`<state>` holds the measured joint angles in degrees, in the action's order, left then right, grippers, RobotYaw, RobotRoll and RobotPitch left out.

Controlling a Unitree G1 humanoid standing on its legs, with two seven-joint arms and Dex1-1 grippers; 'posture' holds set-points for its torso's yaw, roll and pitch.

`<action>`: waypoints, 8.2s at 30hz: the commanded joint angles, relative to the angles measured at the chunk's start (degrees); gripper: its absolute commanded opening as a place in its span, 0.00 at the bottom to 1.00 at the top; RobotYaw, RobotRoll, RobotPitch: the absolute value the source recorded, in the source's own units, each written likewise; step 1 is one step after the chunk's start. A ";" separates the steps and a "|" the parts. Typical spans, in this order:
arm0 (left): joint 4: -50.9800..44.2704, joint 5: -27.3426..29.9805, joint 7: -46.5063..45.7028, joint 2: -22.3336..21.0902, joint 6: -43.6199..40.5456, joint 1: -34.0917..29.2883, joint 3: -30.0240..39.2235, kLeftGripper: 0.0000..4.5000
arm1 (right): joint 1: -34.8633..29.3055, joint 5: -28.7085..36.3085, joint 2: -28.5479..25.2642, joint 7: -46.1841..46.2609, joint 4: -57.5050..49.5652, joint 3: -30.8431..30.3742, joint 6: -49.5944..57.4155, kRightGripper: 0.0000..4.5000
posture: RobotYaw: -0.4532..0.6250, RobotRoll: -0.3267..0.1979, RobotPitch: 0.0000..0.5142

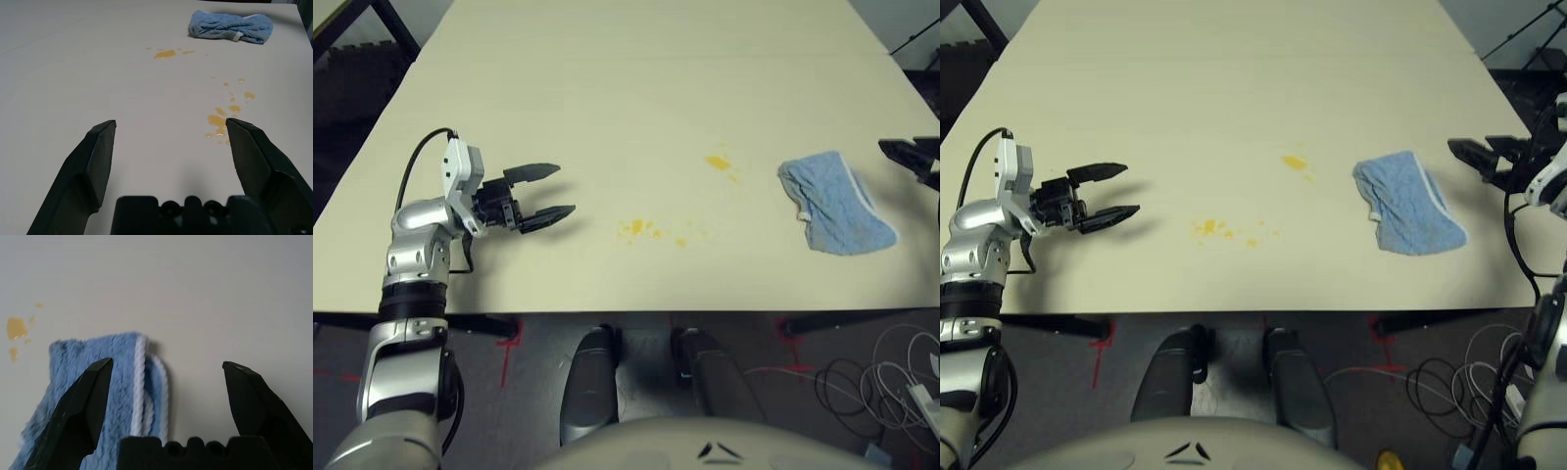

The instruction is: Wipe the water off the table with a rag.

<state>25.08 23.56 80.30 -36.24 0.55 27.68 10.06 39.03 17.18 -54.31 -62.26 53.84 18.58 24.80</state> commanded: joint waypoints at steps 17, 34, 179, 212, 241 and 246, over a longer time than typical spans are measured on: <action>-1.75 0.40 0.65 0.01 -1.08 0.07 -1.46 1.00 | -6.81 -1.04 5.01 0.50 -8.20 -5.72 7.09 0.99 | 0.54 0.62 0.41; -1.49 0.31 0.54 -0.07 -0.44 -0.06 -1.71 1.00 | -7.71 -3.54 11.17 3.17 -10.21 -10.42 8.09 0.79 | 0.55 0.62 0.42; -0.11 -0.62 1.98 -4.40 3.61 -5.14 -2.31 1.00 | -1.45 14.62 49.37 19.24 -49.97 -33.84 39.82 0.01 | 0.61 0.62 0.49; 6.70 -2.13 2.33 -1.64 6.95 -0.18 -4.23 1.00 | 5.65 20.08 12.50 9.83 -41.92 -11.19 36.29 0.01 | 0.54 0.62 0.46; 7.94 -1.58 2.28 -1.24 7.66 0.39 -4.40 1.00 | 8.43 -7.70 5.41 15.57 -3.31 -14.46 2.59 0.65 | 0.53 0.62 0.45; 7.42 0.29 -0.91 -0.38 3.38 2.14 -2.85 1.00 | 12.73 -4.81 5.22 16.16 -2.42 -8.71 -3.23 0.99 | 0.53 0.62 0.45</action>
<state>33.80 22.95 80.57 -36.82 5.86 29.10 6.28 50.39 10.88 -48.52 -46.07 51.02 7.34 23.65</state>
